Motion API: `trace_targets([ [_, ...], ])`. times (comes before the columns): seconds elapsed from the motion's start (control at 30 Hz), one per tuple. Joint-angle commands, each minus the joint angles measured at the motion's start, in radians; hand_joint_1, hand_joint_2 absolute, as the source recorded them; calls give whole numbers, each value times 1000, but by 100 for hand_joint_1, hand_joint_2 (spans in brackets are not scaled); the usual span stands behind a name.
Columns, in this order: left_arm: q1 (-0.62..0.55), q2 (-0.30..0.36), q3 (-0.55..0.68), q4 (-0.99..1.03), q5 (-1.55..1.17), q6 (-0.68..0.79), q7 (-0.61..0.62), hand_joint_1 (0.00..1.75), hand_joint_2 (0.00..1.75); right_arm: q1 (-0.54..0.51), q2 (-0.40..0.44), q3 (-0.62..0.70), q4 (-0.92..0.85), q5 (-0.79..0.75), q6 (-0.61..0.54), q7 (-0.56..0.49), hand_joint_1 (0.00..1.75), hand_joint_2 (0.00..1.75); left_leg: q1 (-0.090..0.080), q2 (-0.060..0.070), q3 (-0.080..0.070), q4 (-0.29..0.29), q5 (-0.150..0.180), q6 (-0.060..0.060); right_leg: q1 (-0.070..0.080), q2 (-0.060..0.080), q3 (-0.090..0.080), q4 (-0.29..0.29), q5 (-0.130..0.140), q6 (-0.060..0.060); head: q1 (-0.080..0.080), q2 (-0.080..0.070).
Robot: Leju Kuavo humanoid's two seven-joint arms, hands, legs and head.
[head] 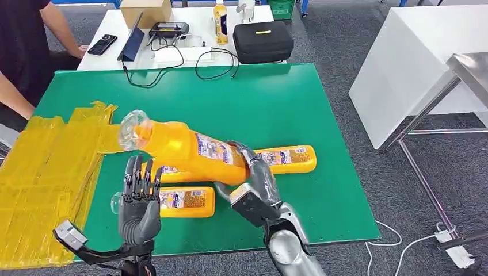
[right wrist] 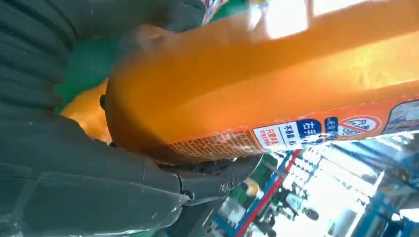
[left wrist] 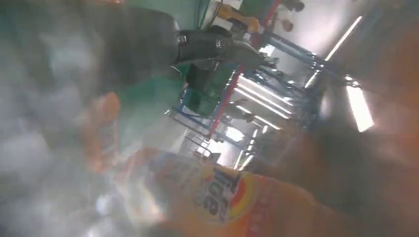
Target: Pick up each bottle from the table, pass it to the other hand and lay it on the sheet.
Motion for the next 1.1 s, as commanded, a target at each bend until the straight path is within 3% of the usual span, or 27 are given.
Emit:
trace_targets([
  [0.03,-33,5,0,60,3,3,0,0,175,-69,13,56,148,3,-5,2,175,175,1,2,3,-2,0,-2,1,1,2,-2,0,-1,0,0],
  [0.43,-23,5,-3,38,5,20,-3,0,175,-119,101,219,396,63,-9,33,175,175,1,3,3,-2,0,-2,1,1,2,-2,0,-1,0,0],
  [0.77,-18,5,-22,6,-43,77,-21,0,175,-194,102,450,631,-53,-27,33,175,175,1,4,4,-2,-1,-2,1,3,3,-1,0,-1,0,0],
  [1.1,-19,5,-27,5,-59,91,-26,0,175,-198,102,461,638,-59,-30,31,175,175,1,-1,1,-1,0,-1,1,-2,1,-1,0,-1,0,0],
])
